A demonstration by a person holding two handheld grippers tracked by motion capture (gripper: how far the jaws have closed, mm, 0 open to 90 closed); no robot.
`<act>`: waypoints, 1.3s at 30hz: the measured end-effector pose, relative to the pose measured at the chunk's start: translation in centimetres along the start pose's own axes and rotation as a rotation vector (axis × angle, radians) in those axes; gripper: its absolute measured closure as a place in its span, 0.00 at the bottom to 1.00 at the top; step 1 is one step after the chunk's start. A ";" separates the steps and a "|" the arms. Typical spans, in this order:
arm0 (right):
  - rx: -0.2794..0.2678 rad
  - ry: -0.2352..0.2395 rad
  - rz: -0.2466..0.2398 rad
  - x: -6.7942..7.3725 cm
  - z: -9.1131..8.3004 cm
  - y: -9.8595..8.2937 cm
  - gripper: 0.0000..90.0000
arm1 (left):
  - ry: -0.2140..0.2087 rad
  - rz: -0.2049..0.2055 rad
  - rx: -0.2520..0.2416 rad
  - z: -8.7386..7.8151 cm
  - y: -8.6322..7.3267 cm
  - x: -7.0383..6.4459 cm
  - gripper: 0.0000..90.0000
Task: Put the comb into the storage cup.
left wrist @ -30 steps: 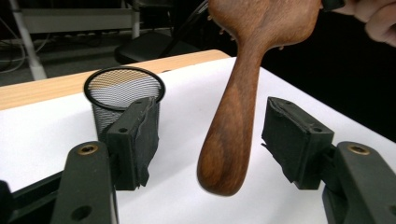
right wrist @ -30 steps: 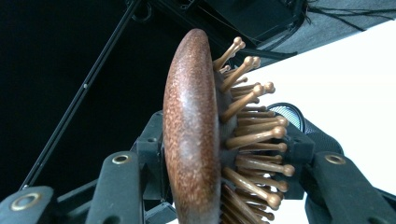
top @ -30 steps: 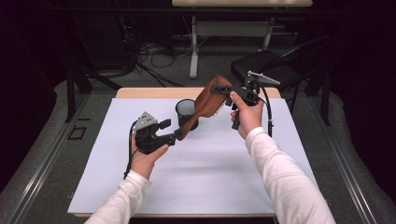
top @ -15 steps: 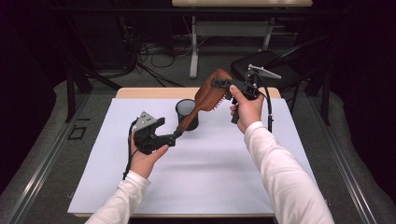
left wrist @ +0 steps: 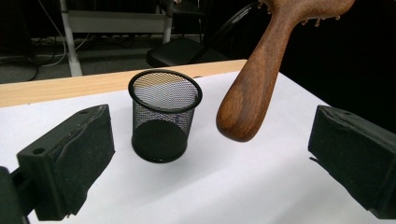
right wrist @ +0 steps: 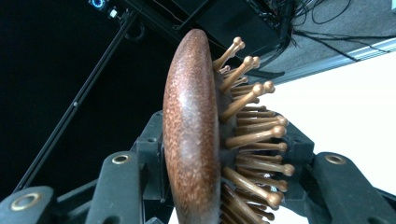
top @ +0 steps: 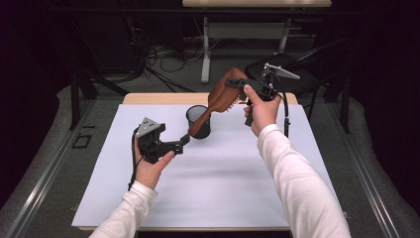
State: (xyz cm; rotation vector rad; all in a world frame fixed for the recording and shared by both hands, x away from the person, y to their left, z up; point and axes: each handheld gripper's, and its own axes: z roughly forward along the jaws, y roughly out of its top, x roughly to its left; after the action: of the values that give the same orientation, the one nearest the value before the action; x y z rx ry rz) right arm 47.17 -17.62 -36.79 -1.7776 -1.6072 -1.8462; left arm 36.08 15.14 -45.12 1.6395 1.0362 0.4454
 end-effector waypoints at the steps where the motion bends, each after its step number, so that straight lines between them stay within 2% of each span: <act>1: -0.009 0.000 -0.001 0.0 0.0 0.1 0.53 | -0.002 -0.001 0.002 0.0 0.0 0.1 0.00; 5: -0.013 -0.016 -0.015 0.4 -0.1 0.4 0.53 | -0.005 -0.006 0.005 0.0 0.0 0.3 0.00; 9: -0.022 -0.012 -0.014 0.6 -0.1 0.8 0.53 | -0.014 -0.015 0.007 0.2 0.0 0.3 0.00; 15: -0.038 -0.017 -0.021 1.0 -0.1 1.2 0.53 | 0.003 -0.021 0.010 0.3 -0.1 0.5 0.00; 18: -0.045 -0.022 -0.021 1.1 0.0 1.3 0.53 | 0.006 -0.037 0.011 0.2 -0.2 0.8 0.00; 22: -0.054 -0.033 -0.019 0.9 0.1 1.4 0.53 | 0.013 -0.035 0.031 0.1 -0.4 1.3 0.00; 28: -0.071 -0.049 -0.018 0.6 0.3 1.6 0.53 | 0.028 -0.038 0.036 -0.1 -0.6 2.1 0.00; 39: -0.102 -0.091 -0.015 0.1 0.9 1.8 0.53 | 0.041 -0.031 0.042 -0.4 -0.8 2.5 0.00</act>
State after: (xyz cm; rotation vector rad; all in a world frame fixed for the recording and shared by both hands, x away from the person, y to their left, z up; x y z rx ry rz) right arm 48.95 -17.67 -35.92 -1.9231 -1.5870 -1.9127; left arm 36.82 17.40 -46.28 1.6551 1.1065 0.4417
